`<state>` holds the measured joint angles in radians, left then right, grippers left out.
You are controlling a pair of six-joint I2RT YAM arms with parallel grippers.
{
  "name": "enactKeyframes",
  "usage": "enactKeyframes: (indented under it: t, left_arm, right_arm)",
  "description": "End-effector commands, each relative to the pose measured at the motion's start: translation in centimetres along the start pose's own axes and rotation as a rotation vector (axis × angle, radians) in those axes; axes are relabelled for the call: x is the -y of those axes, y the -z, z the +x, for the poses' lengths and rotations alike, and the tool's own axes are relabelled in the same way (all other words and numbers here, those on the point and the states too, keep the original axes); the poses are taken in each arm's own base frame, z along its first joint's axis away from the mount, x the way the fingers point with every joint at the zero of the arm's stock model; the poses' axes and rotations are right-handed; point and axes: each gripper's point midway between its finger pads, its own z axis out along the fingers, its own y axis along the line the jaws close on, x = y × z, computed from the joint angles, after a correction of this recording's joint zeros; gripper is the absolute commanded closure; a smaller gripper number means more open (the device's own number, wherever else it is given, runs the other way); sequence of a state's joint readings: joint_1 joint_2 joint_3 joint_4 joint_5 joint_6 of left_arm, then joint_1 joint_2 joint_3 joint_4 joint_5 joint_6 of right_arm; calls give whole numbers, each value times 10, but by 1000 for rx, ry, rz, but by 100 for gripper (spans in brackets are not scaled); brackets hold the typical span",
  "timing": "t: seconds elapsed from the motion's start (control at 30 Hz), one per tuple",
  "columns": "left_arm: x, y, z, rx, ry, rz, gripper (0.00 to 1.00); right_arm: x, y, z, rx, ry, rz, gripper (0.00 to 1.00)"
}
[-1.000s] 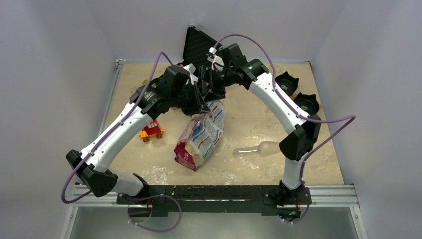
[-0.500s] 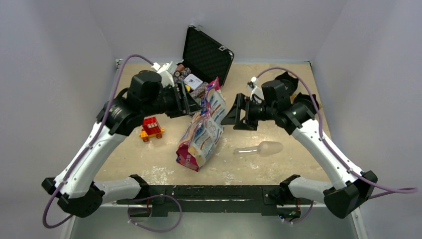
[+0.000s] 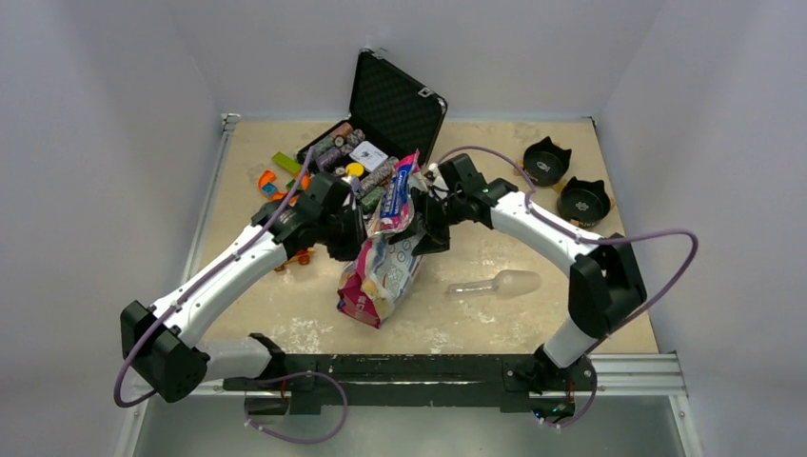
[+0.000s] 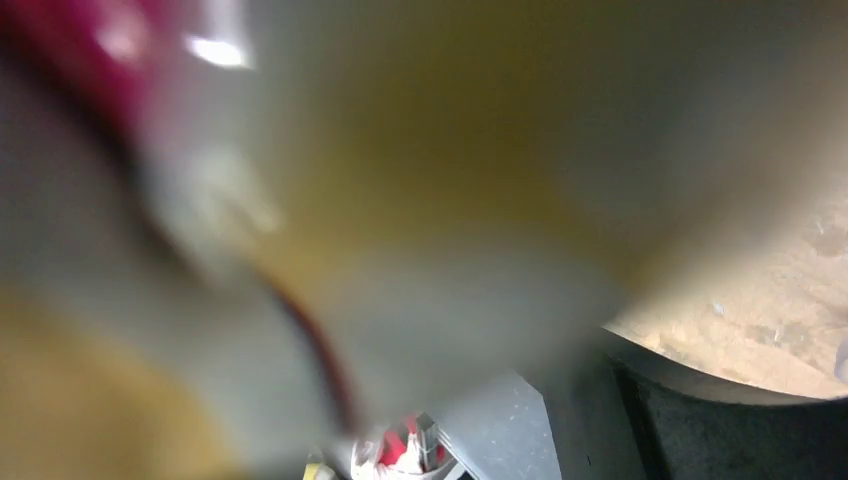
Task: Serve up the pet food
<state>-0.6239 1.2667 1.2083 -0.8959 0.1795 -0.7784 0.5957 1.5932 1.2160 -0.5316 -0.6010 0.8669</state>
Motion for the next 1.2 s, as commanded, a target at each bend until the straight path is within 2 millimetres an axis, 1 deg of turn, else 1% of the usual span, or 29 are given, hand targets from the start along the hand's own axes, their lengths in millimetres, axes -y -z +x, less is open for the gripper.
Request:
enactKeyframes:
  t: [0.0, 0.1, 0.17, 0.2, 0.27, 0.3, 0.33, 0.37, 0.43, 0.5, 0.57, 0.6, 0.67, 0.7, 0.73, 0.77, 0.83, 0.9, 1.0, 1.07, 1.13, 1.17]
  left_arm:
    - [21, -2, 36, -85, 57, 179, 80]
    - [29, 4, 37, -72, 63, 234, 81]
    - [35, 10, 36, -68, 73, 254, 81]
    - [36, 15, 32, -51, 77, 250, 81]
    - [37, 30, 22, 16, 54, 233, 80]
    - [38, 40, 15, 60, 33, 237, 78]
    - [42, 51, 9, 101, 7, 247, 75]
    - [46, 63, 3, 138, -24, 262, 68]
    - [52, 83, -6, 188, -73, 277, 60]
    - [60, 103, -20, 244, -119, 273, 56]
    - [65, 116, -36, 293, -167, 253, 50]
    - [68, 121, -44, 312, -194, 243, 48]
    - [77, 124, -60, 326, -223, 222, 44]
    - [86, 125, -66, 323, -245, 238, 44]
    - [94, 124, -69, 313, -267, 260, 44]
    - [102, 123, -73, 309, -290, 284, 45]
    - [113, 118, -79, 298, -315, 307, 49]
    - [118, 112, -83, 287, -332, 311, 54]
    - [123, 110, -89, 278, -338, 306, 56]
    - [125, 108, -92, 277, -334, 305, 57]
    - [122, 104, -97, 290, -329, 280, 57]
    - [119, 102, -100, 296, -323, 256, 58]
  right_arm:
    - [-56, 9, -26, 47, 189, -115, 24]
    - [-71, 10, -33, 38, 247, -153, 23]
    - [-81, 10, -30, 9, 267, -195, 22]
    - [-81, 10, -30, 7, 265, -183, 22]
    - [-69, 16, -26, -2, 227, -113, 21]
    - [-65, 22, -23, 7, 216, -81, 20]
    - [-62, 29, -20, 16, 208, -59, 19]
    - [-62, 38, -15, 30, 204, -48, 17]
    - [-62, 61, -4, 72, 185, -24, 16]
    - [-58, 81, 1, 123, 162, 26, 16]
    - [-60, 103, 3, 189, 168, 60, 17]
    - [-62, 113, 0, 236, 167, 70, 17]
    - [-77, 137, -7, 335, 191, 58, 20]
    - [-85, 147, -11, 374, 213, 48, 22]
    - [-90, 153, -14, 401, 231, 47, 24]
    - [-96, 158, -18, 425, 262, 39, 28]
    - [-102, 160, -27, 455, 317, 37, 36]
    - [-109, 163, -35, 479, 363, 34, 43]
    - [-123, 163, -46, 493, 421, 19, 54]
    - [-131, 158, -49, 467, 439, 4, 59]
    - [-129, 149, -51, 439, 446, 7, 63]
    - [-128, 145, -52, 428, 447, 9, 65]
